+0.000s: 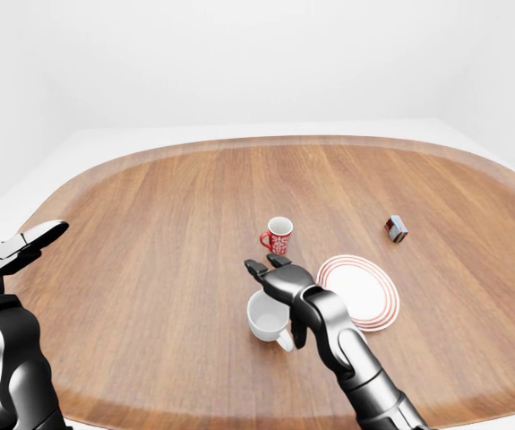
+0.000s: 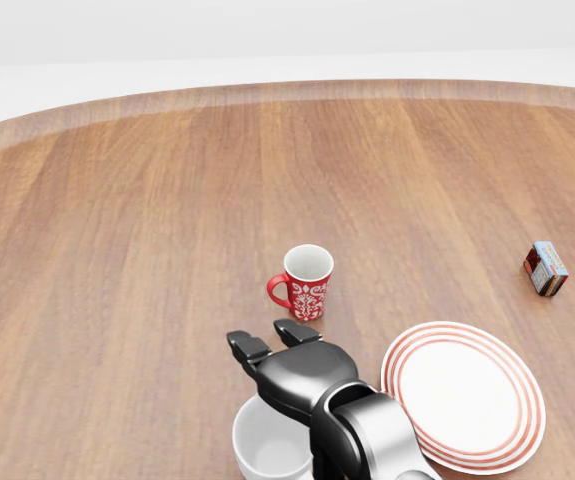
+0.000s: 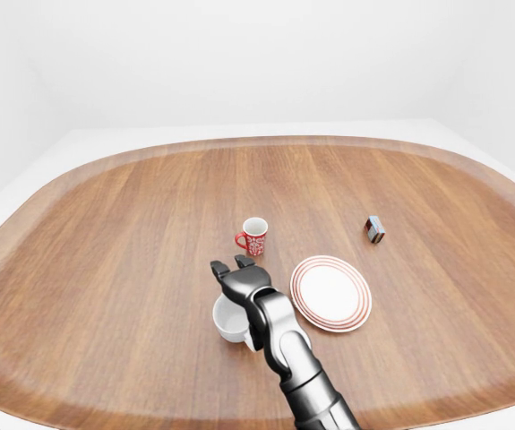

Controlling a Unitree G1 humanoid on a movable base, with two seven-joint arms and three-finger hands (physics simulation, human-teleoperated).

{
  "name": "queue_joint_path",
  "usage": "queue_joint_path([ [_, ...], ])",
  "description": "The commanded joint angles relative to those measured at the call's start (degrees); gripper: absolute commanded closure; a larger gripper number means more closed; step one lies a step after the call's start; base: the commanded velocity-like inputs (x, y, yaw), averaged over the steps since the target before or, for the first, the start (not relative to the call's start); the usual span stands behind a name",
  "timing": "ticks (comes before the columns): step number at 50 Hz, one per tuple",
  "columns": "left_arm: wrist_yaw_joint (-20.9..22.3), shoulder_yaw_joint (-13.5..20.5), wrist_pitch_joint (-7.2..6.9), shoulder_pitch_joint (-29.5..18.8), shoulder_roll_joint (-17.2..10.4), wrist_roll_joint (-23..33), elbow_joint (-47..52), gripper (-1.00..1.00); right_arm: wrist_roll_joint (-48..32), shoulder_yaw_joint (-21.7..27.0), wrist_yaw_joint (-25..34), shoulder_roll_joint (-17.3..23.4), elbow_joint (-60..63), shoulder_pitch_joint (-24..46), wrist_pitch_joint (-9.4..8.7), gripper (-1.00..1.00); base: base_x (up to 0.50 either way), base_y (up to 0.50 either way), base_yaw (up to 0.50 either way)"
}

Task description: Put the white mug on the plate.

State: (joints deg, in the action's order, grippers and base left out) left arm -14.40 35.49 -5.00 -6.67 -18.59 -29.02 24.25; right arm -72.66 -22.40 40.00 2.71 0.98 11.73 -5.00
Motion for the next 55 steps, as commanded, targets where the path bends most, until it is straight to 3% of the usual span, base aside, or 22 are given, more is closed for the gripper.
queue_joint_path([
  [1, -0.02, -0.10, 0.00, 0.08, 0.13, 0.03, 0.10, -1.00, -3.22, 2.89, 0.00, -3.84, -3.55, 1.17, 0.00, -1.00, 0.00, 0.00, 0.00],
  [11, 0.21, -0.24, 0.00, 0.19, 0.38, 0.19, -0.11, -1.00, -6.46, 5.91, 0.00, -8.80, -8.76, 3.74, 0.00, -1.00, 0.00, 0.00, 0.00],
  [55, 0.27, -0.47, 0.00, 0.18, 0.38, 0.24, -0.68, -1.00, -5.14, 5.72, 0.00, -9.56, -15.21, 3.73, 0.00, -1.00, 0.00, 0.00, 0.00],
])
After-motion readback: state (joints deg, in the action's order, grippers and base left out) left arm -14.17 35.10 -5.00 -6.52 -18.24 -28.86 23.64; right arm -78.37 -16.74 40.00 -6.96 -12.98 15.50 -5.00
